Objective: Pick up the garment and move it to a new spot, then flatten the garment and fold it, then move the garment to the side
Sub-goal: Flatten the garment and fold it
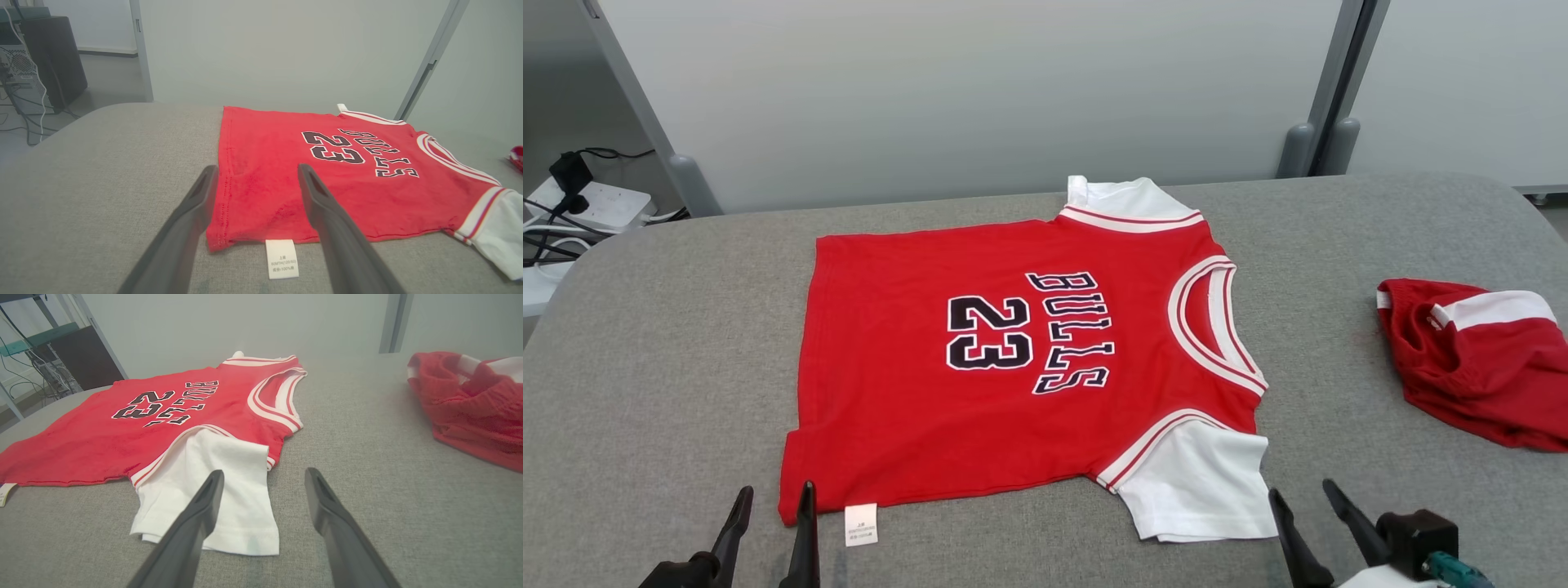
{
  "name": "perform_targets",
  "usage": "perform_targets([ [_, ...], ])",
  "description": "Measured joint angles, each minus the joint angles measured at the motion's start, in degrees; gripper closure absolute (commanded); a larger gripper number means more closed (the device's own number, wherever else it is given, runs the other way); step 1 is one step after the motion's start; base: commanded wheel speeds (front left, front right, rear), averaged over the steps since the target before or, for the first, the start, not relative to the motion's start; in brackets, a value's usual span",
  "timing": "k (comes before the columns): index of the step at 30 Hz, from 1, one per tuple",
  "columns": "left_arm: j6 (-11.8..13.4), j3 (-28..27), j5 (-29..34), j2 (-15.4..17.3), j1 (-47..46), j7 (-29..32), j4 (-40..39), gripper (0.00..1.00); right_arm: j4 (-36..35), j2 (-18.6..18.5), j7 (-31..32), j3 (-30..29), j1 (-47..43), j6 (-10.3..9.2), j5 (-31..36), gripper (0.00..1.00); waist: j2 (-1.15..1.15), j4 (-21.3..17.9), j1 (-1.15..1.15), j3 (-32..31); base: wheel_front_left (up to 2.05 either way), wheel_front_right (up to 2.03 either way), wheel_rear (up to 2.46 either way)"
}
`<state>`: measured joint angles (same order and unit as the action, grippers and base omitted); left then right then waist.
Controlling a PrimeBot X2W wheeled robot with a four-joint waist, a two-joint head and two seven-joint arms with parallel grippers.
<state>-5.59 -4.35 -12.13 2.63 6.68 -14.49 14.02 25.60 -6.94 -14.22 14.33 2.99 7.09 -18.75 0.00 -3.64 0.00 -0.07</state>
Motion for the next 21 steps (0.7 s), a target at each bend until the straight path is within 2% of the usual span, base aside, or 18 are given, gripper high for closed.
perform_targets([
  [10, -0.5, 0.8, 0.0, 0.0, -0.1, 0.0, 1.2, 0.00, 9.1, -0.4, 0.0, 4.2, 2.4, 0.00, -2.2, 0.00, 0.00, 1.1, 0.00, 0.8, 0.00, 0.00, 0.00],
  [21, -1.3, 1.5, 0.0, 0.0, -0.6, 0.0, 2.4, 0.00, 14.9, 0.0, 0.0, 4.4, 4.5, 0.14, -2.5, 0.00, 0.00, 2.9, 0.00, 2.0, 0.00, 0.00, 0.00],
])
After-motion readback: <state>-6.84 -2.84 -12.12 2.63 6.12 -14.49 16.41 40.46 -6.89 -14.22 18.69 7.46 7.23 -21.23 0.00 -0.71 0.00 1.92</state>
